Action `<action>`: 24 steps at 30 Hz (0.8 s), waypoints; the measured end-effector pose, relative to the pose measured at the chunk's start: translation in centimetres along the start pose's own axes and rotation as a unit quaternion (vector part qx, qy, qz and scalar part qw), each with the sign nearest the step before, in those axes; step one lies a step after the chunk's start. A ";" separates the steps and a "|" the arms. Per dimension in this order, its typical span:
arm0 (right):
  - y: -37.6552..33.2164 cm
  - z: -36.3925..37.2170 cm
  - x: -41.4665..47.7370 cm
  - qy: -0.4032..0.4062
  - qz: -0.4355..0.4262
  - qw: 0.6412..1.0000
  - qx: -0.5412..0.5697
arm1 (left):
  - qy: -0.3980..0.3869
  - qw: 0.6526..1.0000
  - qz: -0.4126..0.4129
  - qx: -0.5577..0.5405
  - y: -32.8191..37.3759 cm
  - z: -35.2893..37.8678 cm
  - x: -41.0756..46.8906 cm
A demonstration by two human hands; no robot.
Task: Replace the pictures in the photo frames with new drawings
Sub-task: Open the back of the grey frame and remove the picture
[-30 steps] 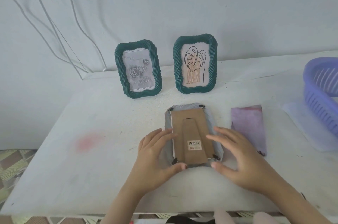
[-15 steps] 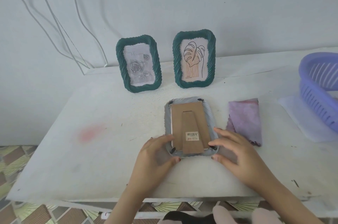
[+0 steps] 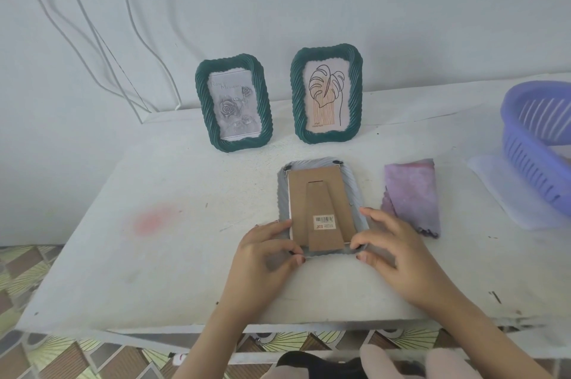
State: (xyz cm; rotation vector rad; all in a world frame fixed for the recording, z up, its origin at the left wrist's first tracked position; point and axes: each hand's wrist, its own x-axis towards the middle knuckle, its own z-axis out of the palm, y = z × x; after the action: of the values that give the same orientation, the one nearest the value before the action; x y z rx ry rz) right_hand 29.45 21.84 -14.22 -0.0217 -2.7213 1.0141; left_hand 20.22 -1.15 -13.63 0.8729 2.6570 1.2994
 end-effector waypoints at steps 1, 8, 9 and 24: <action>0.0 0.1 0.0 0.002 -0.005 1.000 -0.002 | -0.001 1.000 0.000 -0.001 0.0 0.0 0.0; -1.4 -0.8 0.2 0.001 0.011 0.999 0.046 | -0.003 0.999 -0.027 -0.040 0.6 -0.5 0.3; -1.7 -0.9 0.4 0.007 0.017 0.998 0.060 | 0.008 0.998 -0.031 -0.045 0.8 -0.5 0.4; -3.1 0.2 3.4 0.067 0.117 0.982 0.134 | -0.037 0.997 -0.054 0.045 1.8 0.5 2.8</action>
State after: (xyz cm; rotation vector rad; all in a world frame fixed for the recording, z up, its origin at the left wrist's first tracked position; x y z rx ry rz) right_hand 26.33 19.69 -11.66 -0.3573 -2.4807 1.3847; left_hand 18.81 1.46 -12.09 0.7588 2.6818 1.1085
